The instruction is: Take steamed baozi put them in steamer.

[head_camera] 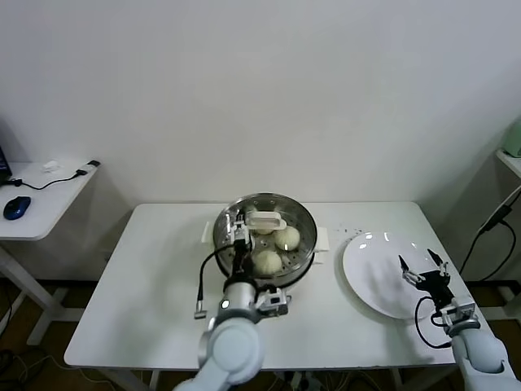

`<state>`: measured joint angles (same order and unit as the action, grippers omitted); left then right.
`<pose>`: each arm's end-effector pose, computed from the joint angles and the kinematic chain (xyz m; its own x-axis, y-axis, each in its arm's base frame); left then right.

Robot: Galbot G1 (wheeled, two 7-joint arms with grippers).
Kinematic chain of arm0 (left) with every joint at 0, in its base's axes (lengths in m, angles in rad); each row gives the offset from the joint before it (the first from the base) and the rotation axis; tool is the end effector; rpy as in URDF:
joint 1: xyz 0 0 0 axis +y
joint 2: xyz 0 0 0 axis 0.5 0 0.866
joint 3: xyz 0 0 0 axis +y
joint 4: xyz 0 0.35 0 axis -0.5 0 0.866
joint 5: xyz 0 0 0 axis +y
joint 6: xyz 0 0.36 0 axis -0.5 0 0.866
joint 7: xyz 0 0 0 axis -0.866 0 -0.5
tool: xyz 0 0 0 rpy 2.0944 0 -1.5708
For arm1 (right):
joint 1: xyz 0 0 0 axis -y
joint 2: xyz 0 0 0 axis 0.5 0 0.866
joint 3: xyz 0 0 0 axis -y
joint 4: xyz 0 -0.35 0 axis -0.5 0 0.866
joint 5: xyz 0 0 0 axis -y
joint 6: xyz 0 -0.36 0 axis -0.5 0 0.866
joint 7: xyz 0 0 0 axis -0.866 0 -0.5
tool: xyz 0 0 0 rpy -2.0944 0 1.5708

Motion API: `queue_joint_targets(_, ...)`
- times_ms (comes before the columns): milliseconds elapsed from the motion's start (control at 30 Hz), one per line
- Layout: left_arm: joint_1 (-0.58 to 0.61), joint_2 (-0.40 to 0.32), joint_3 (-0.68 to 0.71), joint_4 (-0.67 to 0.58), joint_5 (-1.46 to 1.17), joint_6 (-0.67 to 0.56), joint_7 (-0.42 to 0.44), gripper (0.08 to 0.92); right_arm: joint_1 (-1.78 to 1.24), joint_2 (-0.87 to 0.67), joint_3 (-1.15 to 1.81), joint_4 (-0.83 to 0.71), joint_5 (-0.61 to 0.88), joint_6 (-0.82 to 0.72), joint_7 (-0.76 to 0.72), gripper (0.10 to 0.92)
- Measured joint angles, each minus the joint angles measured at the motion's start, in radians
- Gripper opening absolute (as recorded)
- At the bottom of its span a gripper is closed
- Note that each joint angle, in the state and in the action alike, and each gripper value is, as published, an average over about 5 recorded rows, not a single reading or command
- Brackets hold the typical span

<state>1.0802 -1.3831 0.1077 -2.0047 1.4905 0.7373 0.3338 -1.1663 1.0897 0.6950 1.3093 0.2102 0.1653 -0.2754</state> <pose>0.2559 -0.1523 -0.2397 -0.9966 -0.0304 0.0765 0.0709 0.1564 0.9851 0.2968 -0.2576 -0.4035 -0.9822 -0.0375 0.1839 -0.0831 0.9656 -0.2466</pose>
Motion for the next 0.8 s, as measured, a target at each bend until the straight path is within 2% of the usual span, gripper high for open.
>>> queue_joint_targets(133,0.052,0.038,-0.044,-0.069,-0.096,0.000,-0.074,0.823,-0.007,0.001,0.002,0.016,0.000,-0.018,-0.001,0.823)
queue_joint_targets(300,0.128,0.081,-0.137,-0.125,-0.273,0.000,-0.210,0.823,-0.013,0.007,0.005,0.038,0.009,-0.038,0.000,0.823)
queue_joint_targets(500,0.241,0.092,-0.303,-0.164,-0.560,-0.024,-0.359,0.823,-0.027,0.019,0.005,0.067,0.020,-0.051,0.005,0.823)
queue_joint_targets(633,0.315,0.080,-0.426,-0.173,-0.776,-0.127,-0.420,0.823,-0.034,0.027,0.003,0.085,0.022,-0.058,0.007,0.823)
queue_joint_targets(800,0.388,0.047,-0.567,-0.166,-1.039,-0.322,-0.442,0.823,-0.044,0.038,0.002,0.109,0.026,-0.064,0.007,0.823)
